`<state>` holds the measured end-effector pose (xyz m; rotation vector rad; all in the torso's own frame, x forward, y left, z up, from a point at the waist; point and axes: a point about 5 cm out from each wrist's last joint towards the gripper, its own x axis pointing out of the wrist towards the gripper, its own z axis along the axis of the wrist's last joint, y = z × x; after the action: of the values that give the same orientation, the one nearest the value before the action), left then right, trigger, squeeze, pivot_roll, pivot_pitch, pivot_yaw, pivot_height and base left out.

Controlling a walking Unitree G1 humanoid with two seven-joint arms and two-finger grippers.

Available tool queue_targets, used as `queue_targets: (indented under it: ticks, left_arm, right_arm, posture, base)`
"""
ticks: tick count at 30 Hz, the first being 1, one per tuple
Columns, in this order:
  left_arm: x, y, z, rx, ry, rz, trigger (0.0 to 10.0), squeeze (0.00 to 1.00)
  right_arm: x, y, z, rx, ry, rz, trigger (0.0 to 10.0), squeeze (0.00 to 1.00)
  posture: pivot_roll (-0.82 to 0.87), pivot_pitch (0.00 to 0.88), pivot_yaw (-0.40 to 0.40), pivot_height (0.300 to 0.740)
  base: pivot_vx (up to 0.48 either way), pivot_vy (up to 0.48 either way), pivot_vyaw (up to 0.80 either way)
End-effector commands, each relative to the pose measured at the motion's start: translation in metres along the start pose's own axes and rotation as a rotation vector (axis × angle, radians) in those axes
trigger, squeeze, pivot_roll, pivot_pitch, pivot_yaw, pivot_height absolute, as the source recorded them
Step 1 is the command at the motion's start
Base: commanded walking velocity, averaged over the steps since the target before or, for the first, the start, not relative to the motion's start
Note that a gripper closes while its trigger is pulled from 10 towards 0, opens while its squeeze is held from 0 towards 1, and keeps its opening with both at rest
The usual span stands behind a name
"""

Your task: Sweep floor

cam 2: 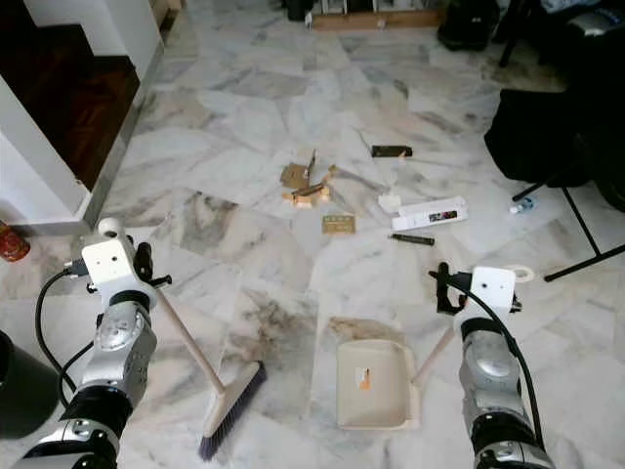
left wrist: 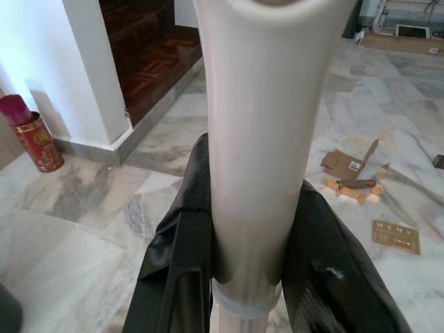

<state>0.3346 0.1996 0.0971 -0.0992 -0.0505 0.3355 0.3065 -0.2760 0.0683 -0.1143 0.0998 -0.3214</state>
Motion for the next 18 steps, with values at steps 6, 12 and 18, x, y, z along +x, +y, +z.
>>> queue_targets:
  ticks: [6, 12, 18]
  left_arm:
    - [-0.008, 0.006, -0.008, 0.037, 0.039, 0.007, 10.0, 0.0]
    - [-0.009, 0.008, -0.008, 0.044, 0.042, 0.009, 10.0, 0.0]
    - [-0.012, 0.011, -0.007, 0.055, 0.045, 0.01, 10.0, 0.0]
  right_arm:
    - [-0.001, -0.007, -0.001, -0.008, -0.003, -0.033, 10.0, 0.0]
    - [0.0, -0.002, -0.002, -0.004, 0.003, -0.014, 4.4, 0.0]
    - [-0.003, 0.006, -0.008, 0.011, 0.029, 0.021, 10.0, 0.0]
  posture:
    - [-0.05, 0.192, 0.021, 0.74]
    - [-0.05, 0.194, 0.02, 0.74]
    - [-0.04, 0.205, 0.023, 0.74]
  base:
    - [0.0, 0.0, 0.0]
    - [0.0, 0.0, 0.0]
    - [0.0, 0.0, 0.0]
